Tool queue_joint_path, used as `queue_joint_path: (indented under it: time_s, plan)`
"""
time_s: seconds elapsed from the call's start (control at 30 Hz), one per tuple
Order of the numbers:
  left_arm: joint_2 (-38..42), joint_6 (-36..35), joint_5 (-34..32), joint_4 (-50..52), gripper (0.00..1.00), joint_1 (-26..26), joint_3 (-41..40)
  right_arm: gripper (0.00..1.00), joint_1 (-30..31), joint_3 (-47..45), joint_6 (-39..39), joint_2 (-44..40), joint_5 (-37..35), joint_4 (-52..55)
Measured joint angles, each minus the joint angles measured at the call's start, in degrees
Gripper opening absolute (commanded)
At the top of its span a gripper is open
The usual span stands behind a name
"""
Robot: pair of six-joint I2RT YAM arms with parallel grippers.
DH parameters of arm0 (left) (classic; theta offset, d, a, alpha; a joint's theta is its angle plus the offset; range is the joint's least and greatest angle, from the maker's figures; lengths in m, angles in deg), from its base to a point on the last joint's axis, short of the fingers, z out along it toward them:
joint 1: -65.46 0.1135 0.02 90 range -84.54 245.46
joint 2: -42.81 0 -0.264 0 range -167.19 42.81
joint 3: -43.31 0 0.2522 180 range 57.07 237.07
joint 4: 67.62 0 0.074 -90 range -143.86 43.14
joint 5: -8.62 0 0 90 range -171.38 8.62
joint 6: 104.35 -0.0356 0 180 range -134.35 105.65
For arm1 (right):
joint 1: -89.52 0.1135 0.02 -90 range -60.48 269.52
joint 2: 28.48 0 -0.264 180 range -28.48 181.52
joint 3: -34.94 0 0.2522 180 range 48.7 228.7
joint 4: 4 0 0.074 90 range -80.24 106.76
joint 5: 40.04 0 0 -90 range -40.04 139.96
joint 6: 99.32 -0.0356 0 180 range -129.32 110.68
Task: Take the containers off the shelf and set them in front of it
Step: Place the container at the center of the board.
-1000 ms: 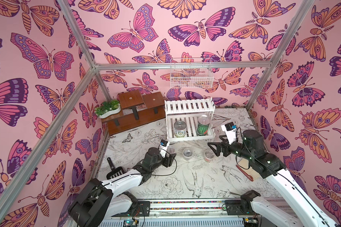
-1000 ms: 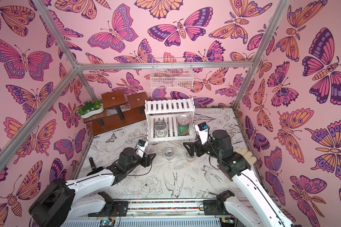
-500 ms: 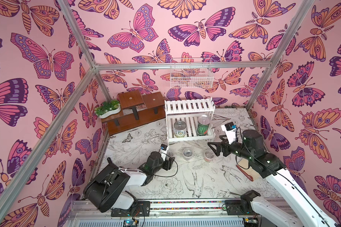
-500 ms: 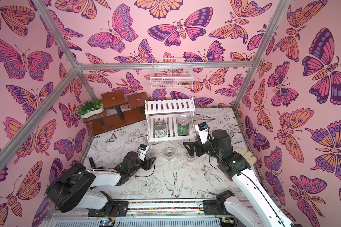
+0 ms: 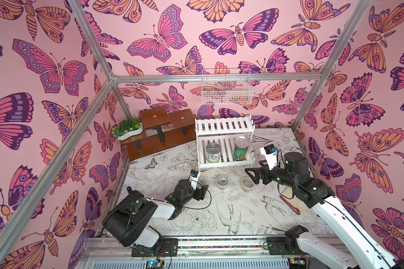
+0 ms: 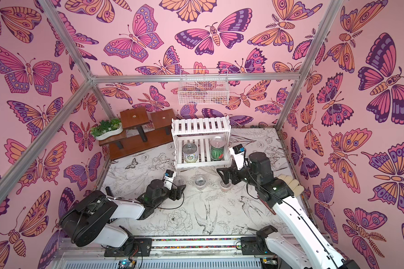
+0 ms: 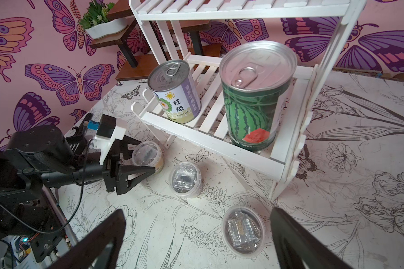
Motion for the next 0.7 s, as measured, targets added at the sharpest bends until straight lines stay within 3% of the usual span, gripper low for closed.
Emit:
queue_joint_path:
  time_s: [0.27,0.7]
  plan:
    - [3.80,0.61,0.39,2.86,1.00,0.00,-0.02,0.99,-0.13,0.00,0.00,0.44,-0.02,-0.09]
    - [20.87,0.15,0.39,18.01,1.00,0.00,2.60,0.99,-2.62,1.90,1.20,5.79,-1.09,-2.43]
